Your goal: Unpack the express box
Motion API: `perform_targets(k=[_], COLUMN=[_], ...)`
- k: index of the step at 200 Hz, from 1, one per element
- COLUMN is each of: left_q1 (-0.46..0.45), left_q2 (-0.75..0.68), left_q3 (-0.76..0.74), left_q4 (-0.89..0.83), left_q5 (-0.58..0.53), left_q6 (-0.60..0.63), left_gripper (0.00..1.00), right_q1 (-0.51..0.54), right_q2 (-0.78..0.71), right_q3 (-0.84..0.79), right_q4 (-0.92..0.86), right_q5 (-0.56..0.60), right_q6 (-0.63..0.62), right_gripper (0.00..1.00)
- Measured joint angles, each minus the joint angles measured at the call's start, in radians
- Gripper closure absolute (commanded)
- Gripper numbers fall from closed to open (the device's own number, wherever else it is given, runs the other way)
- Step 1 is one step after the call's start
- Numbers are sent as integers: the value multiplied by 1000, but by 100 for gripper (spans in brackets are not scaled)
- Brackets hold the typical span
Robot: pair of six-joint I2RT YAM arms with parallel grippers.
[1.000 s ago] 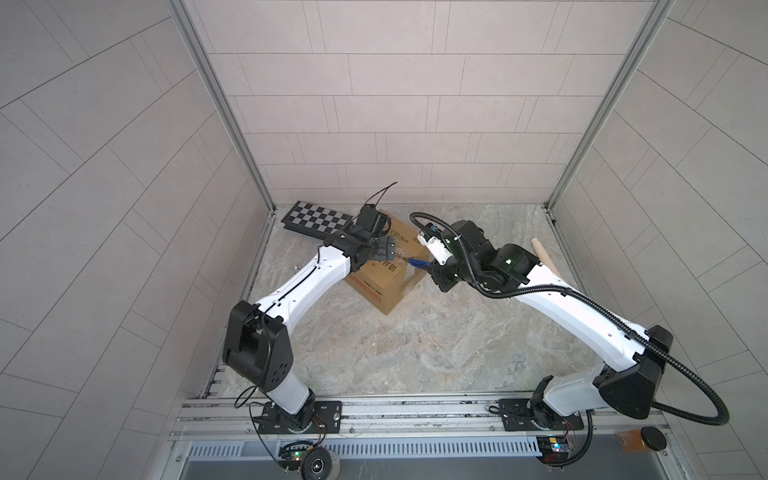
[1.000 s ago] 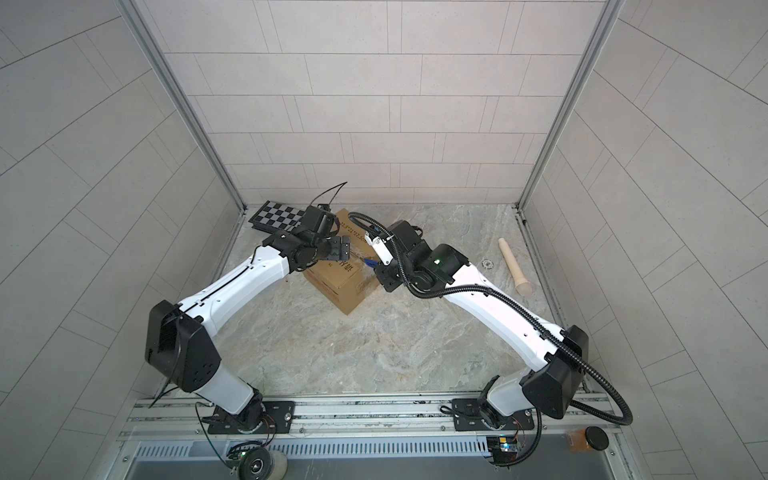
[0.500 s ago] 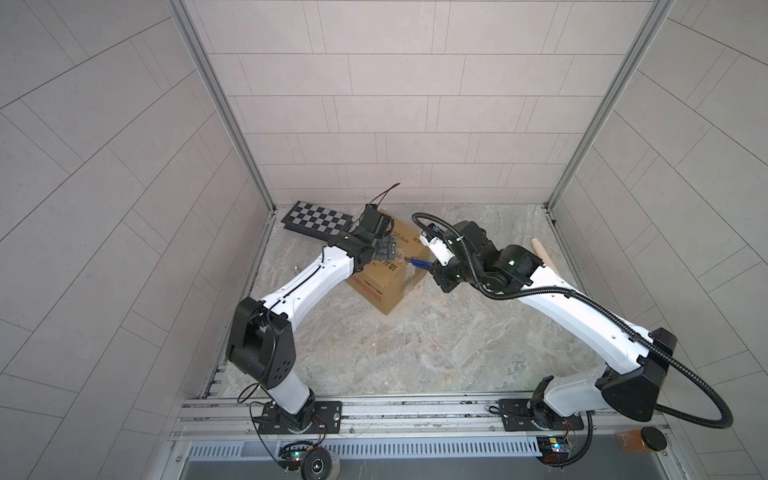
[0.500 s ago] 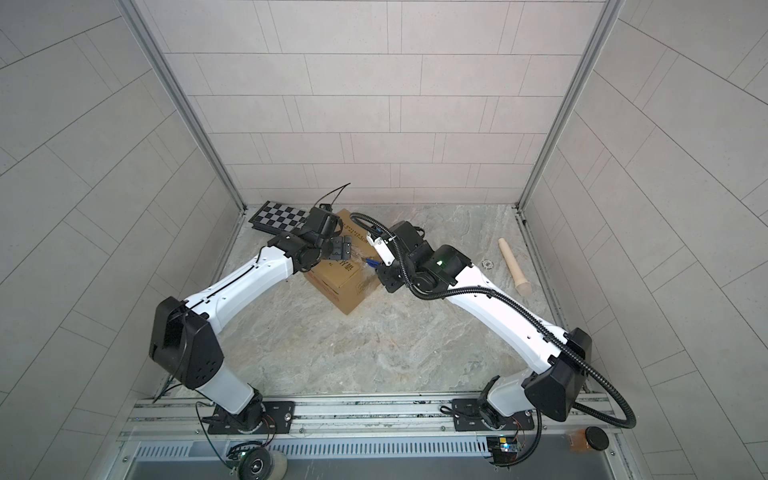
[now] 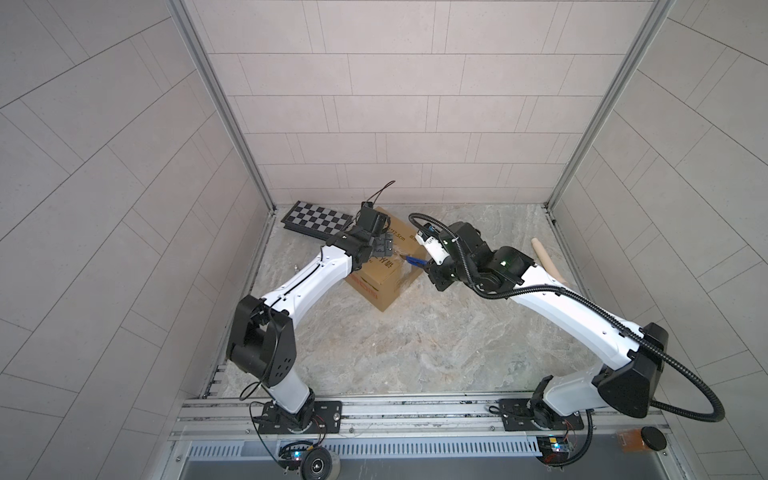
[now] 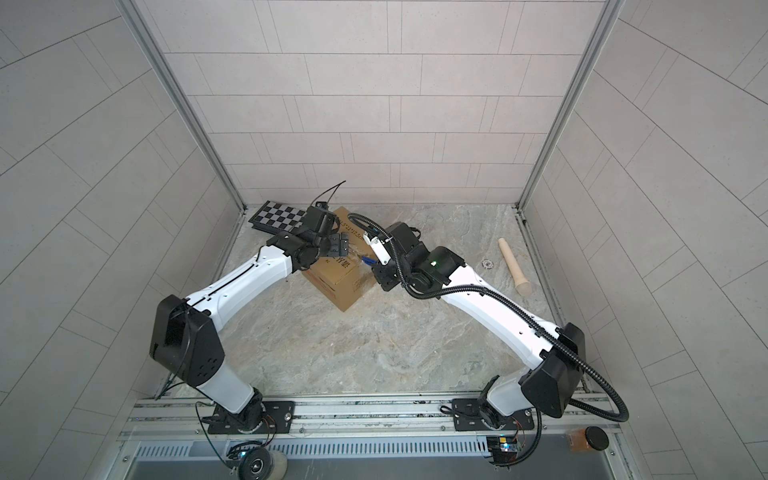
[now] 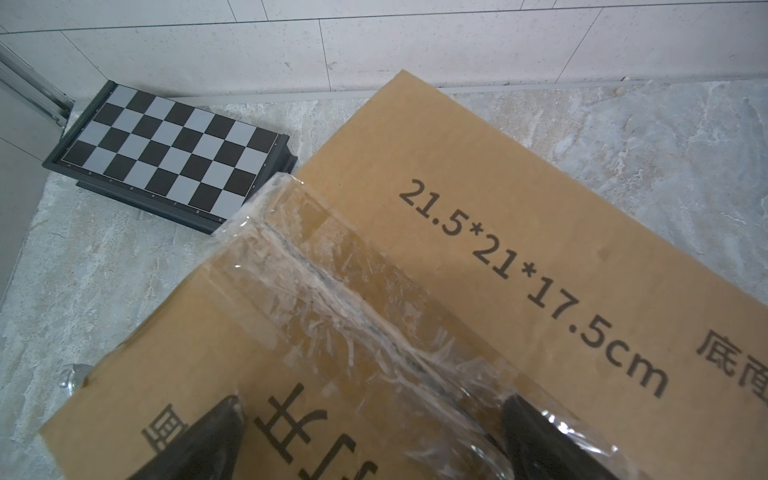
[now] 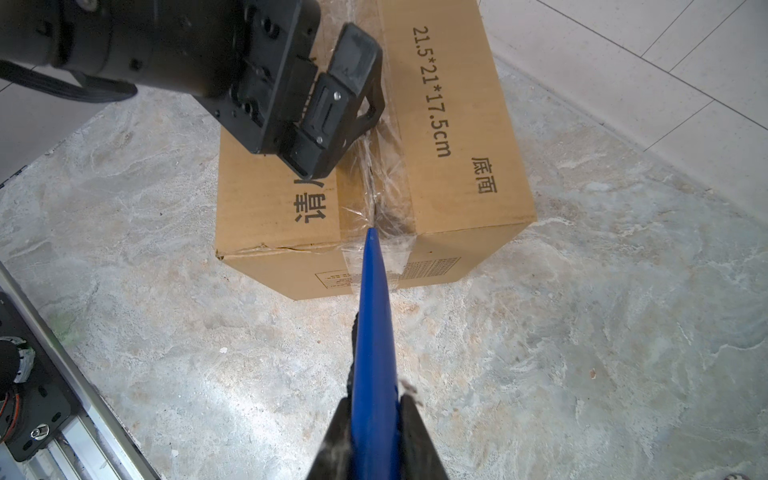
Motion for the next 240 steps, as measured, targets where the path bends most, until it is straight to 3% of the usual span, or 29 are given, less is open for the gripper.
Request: perform_targets(k=[121, 187, 240], left_q1=[16, 168, 269], left_q2=[-12, -71, 0], left_q3=[-30, -42, 60], left_q4=[63, 71, 16], left_q5=[25, 241, 224], left_q6=[-6, -42, 21], left_gripper=[0, 0, 0], right_q1=[11, 14, 17], right_q2=[58, 116, 167], right_q3=[69, 176, 278], right_q4=[-20, -105, -200], right_q5=[15, 11, 10], right_q6=[-6, -56, -90], right_gripper=[100, 100, 100])
